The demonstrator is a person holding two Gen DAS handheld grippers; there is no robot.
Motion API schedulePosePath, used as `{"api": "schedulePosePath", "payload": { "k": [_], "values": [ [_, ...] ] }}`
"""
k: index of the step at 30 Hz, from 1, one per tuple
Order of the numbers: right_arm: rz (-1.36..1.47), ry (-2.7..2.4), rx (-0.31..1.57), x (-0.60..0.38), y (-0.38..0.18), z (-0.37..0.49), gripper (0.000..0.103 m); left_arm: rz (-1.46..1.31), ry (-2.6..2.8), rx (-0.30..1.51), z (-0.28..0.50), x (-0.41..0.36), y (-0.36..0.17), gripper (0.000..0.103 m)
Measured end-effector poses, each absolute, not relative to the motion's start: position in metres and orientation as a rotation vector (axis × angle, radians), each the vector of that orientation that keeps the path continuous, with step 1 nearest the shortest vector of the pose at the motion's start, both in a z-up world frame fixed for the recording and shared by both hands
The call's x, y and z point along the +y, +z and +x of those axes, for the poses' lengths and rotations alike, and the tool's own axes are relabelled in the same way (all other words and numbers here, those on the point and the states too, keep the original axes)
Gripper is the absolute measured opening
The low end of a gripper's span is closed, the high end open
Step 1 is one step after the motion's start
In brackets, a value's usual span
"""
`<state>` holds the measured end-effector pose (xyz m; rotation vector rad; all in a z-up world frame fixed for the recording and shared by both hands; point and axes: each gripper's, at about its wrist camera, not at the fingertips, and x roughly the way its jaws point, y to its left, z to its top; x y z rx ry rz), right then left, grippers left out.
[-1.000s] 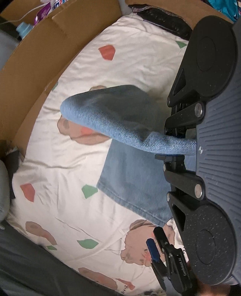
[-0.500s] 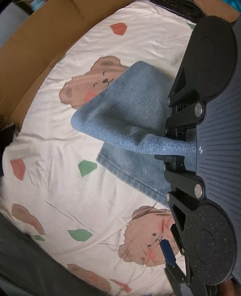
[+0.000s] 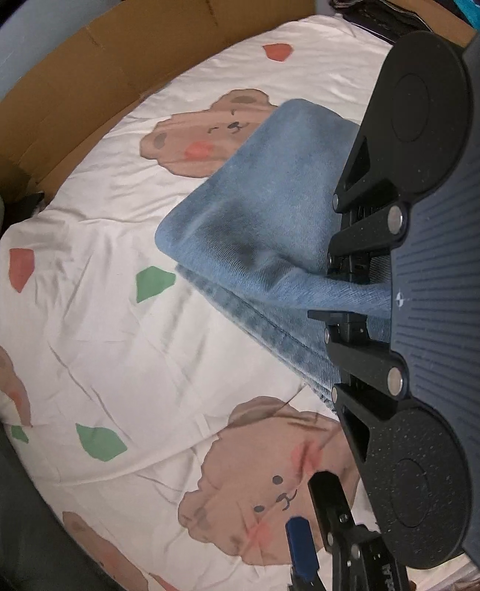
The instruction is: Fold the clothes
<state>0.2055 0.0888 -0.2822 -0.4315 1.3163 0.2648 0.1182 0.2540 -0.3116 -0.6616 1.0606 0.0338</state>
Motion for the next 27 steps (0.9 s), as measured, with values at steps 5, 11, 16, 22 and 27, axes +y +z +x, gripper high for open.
{"api": "schedulePosePath", "payload": {
  "k": [5, 11, 16, 22, 27],
  "values": [
    [-0.286, 0.316, 1.343, 0.093, -0.266, 0.209, 0.026, -0.674, 0.057, 1.055, 0.119, 0.261, -0.309, 0.071],
    [-0.19, 0.365, 1.339, 0.074, -0.228, 0.237, 0.028, -0.669, 0.02, 1.022, 0.13, 0.252, -0.292, 0.071],
    [-0.161, 0.375, 1.312, 0.044, -0.2, 0.26, 0.029, -0.677, -0.039, 1.009, 0.138, 0.232, -0.286, 0.075],
    [-0.196, 0.41, 1.272, -0.011, -0.191, 0.27, 0.038, -0.683, -0.118, 1.063, 0.146, 0.204, -0.306, 0.078],
    [-0.148, 0.391, 1.299, -0.066, -0.208, 0.263, 0.038, -0.708, -0.142, 1.109, 0.142, 0.191, -0.32, 0.073]
  ]
}}
